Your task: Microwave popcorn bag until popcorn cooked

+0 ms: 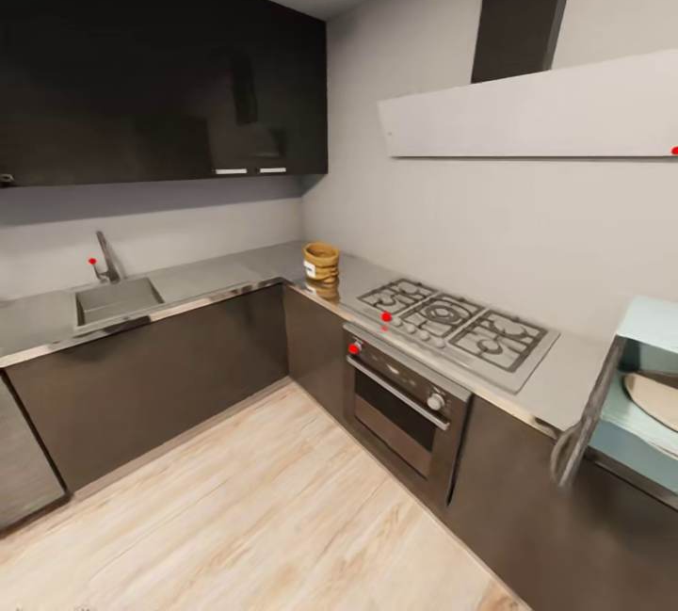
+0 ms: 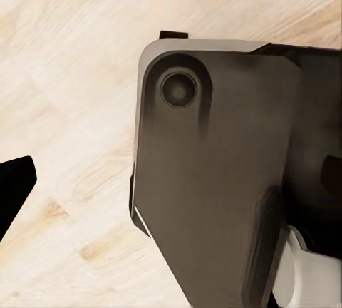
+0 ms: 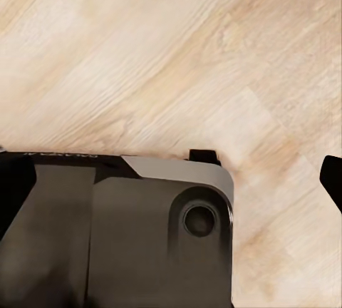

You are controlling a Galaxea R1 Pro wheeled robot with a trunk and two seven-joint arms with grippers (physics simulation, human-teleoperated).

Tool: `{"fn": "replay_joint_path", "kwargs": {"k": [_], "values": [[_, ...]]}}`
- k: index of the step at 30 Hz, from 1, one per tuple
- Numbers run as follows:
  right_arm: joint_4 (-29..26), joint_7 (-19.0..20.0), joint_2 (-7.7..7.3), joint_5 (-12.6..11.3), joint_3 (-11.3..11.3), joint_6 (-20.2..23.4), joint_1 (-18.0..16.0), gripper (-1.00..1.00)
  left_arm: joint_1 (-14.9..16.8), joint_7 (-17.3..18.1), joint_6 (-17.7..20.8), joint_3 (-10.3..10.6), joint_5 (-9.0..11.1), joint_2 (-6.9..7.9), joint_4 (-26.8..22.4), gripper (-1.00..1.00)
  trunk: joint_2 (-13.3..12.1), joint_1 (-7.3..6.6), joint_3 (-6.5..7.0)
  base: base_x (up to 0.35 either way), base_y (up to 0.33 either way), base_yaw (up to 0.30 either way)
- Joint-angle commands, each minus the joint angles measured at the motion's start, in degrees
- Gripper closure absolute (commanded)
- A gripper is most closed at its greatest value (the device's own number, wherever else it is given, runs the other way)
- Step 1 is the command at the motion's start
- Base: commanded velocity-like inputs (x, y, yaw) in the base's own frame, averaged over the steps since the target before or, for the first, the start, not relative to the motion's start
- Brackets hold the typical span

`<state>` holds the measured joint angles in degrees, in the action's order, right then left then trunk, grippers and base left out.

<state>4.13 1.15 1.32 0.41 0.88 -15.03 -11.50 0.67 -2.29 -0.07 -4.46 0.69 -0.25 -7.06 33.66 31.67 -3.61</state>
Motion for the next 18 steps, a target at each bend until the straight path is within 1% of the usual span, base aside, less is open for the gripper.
{"fn": "replay_joint_path", "kwargs": {"k": [1, 5, 18], "values": [[0.26, 0.08, 0.0, 0.03, 0.11, -0.44, -0.11, -1.0, 0.04, 0.01, -0.01, -0.44, 0.07, -0.06, -0.03, -1.0, 0.09, 0.05, -0.1, 0.241, 0.201, 0.225], [0.26, 0.17, 0.0, 0.03, 0.24, -0.44, -0.14, -1.0, 0.04, 0.01, -0.02, -0.38, 0.08, -0.14, 0.02, -1.0, 0.09, 0.05, -0.1, 0.264, 0.188, 0.053], [0.26, 0.17, 0.0, -0.06, 0.35, -0.49, -0.13, -1.0, 0.04, 0.01, -0.02, -0.37, 0.1, -0.1, 0.03, -1.0, 0.09, 0.05, -0.1, 0.287, 0.17, 0.002]]}}
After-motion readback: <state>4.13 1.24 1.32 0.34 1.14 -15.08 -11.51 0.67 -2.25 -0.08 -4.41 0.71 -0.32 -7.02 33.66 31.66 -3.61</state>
